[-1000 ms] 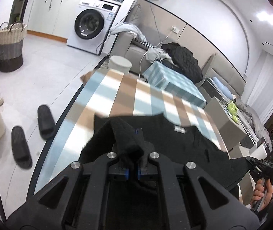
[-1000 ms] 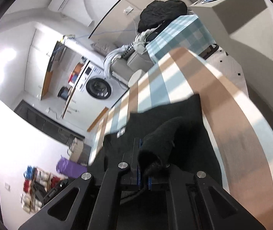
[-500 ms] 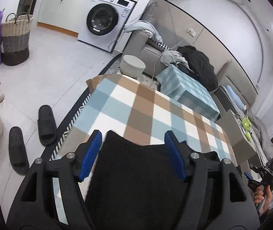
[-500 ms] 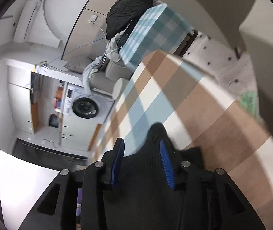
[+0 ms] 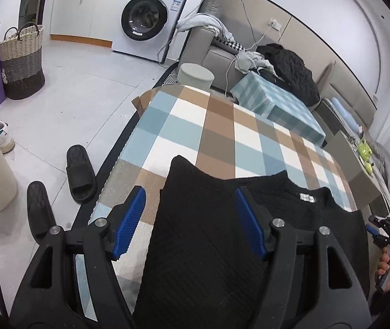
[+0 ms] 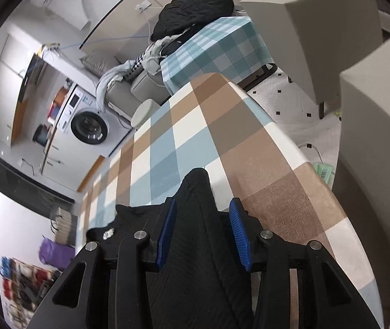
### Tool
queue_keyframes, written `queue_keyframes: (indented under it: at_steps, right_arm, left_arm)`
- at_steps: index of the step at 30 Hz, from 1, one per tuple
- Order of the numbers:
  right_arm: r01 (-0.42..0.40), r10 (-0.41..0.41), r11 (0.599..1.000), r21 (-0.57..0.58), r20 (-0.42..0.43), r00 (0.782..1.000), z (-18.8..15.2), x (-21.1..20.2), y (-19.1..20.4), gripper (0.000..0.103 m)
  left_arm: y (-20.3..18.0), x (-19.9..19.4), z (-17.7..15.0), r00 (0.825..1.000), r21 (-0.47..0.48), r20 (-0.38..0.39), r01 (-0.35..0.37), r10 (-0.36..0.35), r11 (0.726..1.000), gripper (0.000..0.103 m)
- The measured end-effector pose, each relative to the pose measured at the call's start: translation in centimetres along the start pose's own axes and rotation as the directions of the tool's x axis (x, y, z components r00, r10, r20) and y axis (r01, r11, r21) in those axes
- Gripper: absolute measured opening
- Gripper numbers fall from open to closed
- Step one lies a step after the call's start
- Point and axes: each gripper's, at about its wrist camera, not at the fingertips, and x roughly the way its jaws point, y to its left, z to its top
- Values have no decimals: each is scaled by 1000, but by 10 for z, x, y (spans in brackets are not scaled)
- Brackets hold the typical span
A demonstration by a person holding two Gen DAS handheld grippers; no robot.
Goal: Fold small clothes
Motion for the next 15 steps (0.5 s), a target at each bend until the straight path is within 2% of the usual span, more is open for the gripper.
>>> queue_keyframes:
  at_steps: [5, 7, 9, 12, 14, 15]
  right_arm:
    - [10, -11, 1000, -27, -26, 1000, -4, 5, 4, 41]
    - [38, -40, 998, -53, -48, 998, -10, 2, 6, 41]
    - [60, -65, 995, -80, -62, 996, -20, -3, 6, 41]
    - [48, -58, 992, -120, -82, 995, -40, -18, 5, 41]
    - [59, -72, 986, -157, -78, 994, -55, -32, 6, 45]
    - [66, -80, 983, -172, -76, 994, -62, -37, 6, 51]
  left_arm:
    - [-8, -11, -10, 1000, 50, -2, -30, 30, 998, 64]
    - [-9, -18, -15, 999, 68, -1, -44, 45, 997, 64]
    - [-9, -25, -23, 998, 75, -7, -56, 57, 996, 64]
    - [-8, -38, -37, 997, 90, -13, -71, 73, 993, 65]
    - [-7, -50, -51, 996, 105, -10, -82, 84, 991, 66]
    - [-5, -56, -58, 996, 110, -12, -85, 87, 990, 66]
